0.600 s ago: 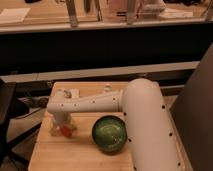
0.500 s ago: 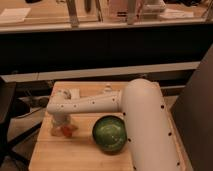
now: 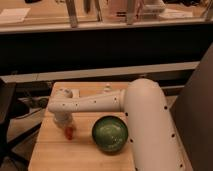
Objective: Drag the pepper across the table
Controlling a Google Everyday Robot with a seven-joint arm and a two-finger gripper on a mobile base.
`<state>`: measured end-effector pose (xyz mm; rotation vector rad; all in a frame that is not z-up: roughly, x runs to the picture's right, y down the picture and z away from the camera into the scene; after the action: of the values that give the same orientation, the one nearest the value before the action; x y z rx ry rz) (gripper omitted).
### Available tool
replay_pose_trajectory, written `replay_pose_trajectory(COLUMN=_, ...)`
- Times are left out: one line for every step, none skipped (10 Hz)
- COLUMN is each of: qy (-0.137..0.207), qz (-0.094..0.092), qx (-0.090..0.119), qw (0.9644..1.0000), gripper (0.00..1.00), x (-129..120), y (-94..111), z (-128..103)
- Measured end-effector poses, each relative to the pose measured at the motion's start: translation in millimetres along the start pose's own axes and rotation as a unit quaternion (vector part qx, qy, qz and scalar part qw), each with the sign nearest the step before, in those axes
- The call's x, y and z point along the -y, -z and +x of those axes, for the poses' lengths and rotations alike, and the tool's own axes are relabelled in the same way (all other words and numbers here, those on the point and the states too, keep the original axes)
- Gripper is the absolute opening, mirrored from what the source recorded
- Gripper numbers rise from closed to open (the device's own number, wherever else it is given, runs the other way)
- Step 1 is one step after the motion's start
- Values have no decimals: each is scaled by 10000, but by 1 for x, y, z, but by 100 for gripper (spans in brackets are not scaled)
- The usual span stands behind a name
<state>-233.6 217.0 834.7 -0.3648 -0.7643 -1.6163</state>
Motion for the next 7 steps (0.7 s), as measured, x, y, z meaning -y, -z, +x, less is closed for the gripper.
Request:
replay_pose_trajectory(qy=3, qz=4, qx=11, qw=10000, gripper=1, x=0, y=1, z=-1)
replay_pose_trajectory(qy=11, qz=0, qx=12, qw=10000, gripper=0, x=1, y=1, z=-1)
replay_pose_trajectory(qy=16, qz=5, qx=8, qw=10000, gripper=0, x=0, y=3, z=-2)
replay_pose_trajectory(qy=-40, qz=33, qx=-30, qw=10000, gripper=0, x=-5, y=9, z=-4)
replay_pose_trajectory(qy=-94, qz=36, qx=-44, qw=9999, gripper=0, x=-12, y=14, z=-6)
replay_pose_trajectory(qy=-109, qz=45, qx=-52, qw=9999, gripper=0, x=-15, y=17, z=-9)
replay_pose_trajectory(qy=-107, qz=53, qx=-62, qw=9999, gripper=0, x=-15, y=16, z=-10)
